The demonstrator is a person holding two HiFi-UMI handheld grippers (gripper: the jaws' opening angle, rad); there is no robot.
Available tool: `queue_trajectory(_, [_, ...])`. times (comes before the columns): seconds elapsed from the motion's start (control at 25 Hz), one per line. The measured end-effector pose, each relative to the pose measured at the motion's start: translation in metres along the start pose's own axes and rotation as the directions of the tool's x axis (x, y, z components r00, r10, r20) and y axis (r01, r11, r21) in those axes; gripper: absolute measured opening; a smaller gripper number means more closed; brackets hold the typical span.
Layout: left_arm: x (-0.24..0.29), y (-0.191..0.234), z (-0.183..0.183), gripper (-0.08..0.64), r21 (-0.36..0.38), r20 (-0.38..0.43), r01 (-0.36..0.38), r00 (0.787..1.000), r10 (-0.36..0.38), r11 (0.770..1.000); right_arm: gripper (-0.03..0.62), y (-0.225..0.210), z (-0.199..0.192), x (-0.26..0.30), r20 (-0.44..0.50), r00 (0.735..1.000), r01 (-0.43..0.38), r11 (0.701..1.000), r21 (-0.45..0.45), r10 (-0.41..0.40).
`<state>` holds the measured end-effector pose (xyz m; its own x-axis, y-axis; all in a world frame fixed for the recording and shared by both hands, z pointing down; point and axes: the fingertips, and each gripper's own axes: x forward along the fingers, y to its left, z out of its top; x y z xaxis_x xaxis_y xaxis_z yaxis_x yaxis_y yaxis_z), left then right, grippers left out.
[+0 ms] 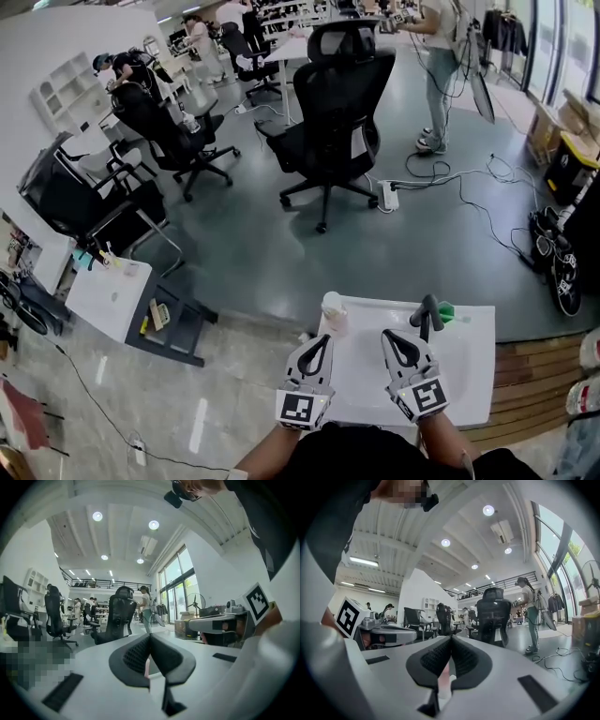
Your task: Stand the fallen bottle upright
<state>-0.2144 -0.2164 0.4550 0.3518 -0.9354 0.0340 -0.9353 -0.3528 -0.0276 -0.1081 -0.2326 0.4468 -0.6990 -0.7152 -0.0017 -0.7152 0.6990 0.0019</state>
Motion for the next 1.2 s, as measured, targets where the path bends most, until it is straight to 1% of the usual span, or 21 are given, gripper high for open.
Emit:
queue_trajectory(0.08, [0.001,-0.007,0.009,0.017,0.041,0.069,0.01,0.998,-0.013,0.999,0.015,0.002,0.001,0.001,-0.01,1.0,-0.01,1.0,-0.01,0.01])
queue_trajectory(0.16, [0.001,-0.011,0.014,0.017,0.062,0.091,0.019,0.996,-0.024,0.998,0.015,0.003,0.003,0.002,-0.015,1.0,-0.014,1.0,-0.018,0.014])
queue_trajectory(0.28, [0.0,-0.011,0.018,0.017,0.051,0.089,0.023,0.996,-0.028,0.998,0.014,0.002,0.014,0.005,0.033,0.999,-0.01,1.0,-0.025,0.011])
queue_trajectory(0.4, [0.002,-0.01,0.019,0.017,0.053,0.084,0.036,0.996,-0.04,0.998,0.014,0.001,0.019,0.006,0.049,0.999,-0.004,0.999,-0.033,0.005])
queue_trajectory(0.48, [0.003,-0.011,0.021,0.017,0.048,0.085,0.043,0.995,-0.047,0.998,0.014,0.0,0.019,0.006,0.038,0.999,0.002,0.999,-0.042,0.0])
queue_trajectory(0.52, [0.002,-0.011,0.021,0.017,0.044,0.079,0.041,0.996,-0.044,0.998,0.014,0.0,0.02,0.006,0.045,0.999,0.006,0.999,-0.047,-0.004])
queue_trajectory(0.6, [0.001,-0.012,0.018,0.017,0.041,0.038,0.037,0.999,-0.039,0.998,0.014,0.001,0.021,0.005,0.06,0.998,0.015,0.999,-0.053,-0.011])
queue_trajectory(0.64, [0.001,-0.012,0.019,0.017,0.036,0.042,0.034,0.998,-0.036,0.999,0.012,0.002,0.021,0.004,0.063,0.998,0.018,0.998,-0.056,-0.015])
queue_trajectory(0.72, [0.003,-0.01,0.027,0.018,0.03,0.099,0.021,0.995,-0.024,0.999,0.012,0.001,0.022,0.002,0.071,0.997,0.034,0.997,-0.065,-0.03])
queue_trajectory(0.8, [0.004,-0.009,0.031,0.018,0.033,0.125,0.008,0.992,-0.012,0.999,0.014,-0.001,0.023,0.001,0.077,0.995,0.061,0.996,-0.065,-0.056])
queue_trajectory(0.88, [0.004,-0.007,0.031,0.018,0.031,0.12,0.0,0.993,-0.003,1.0,0.012,-0.004,0.023,0.001,0.077,0.994,0.081,0.995,-0.06,-0.076])
queue_trajectory(1.0, [0.004,-0.006,0.025,0.018,0.053,0.07,0.002,0.998,-0.006,0.999,0.012,-0.004,0.025,0.0,0.081,0.993,0.091,0.994,-0.063,-0.086])
queue_trajectory(1.12, [0.003,-0.004,0.026,0.018,0.038,0.081,-0.004,0.997,0.0,0.999,0.012,-0.002,0.029,-0.001,0.088,0.992,0.095,0.993,-0.071,-0.089])
queue_trajectory(1.2, [0.0,-0.001,0.028,0.018,0.028,0.09,-0.024,0.996,0.021,0.999,0.012,-0.002,0.029,-0.002,0.085,0.992,0.096,0.992,-0.076,-0.089])
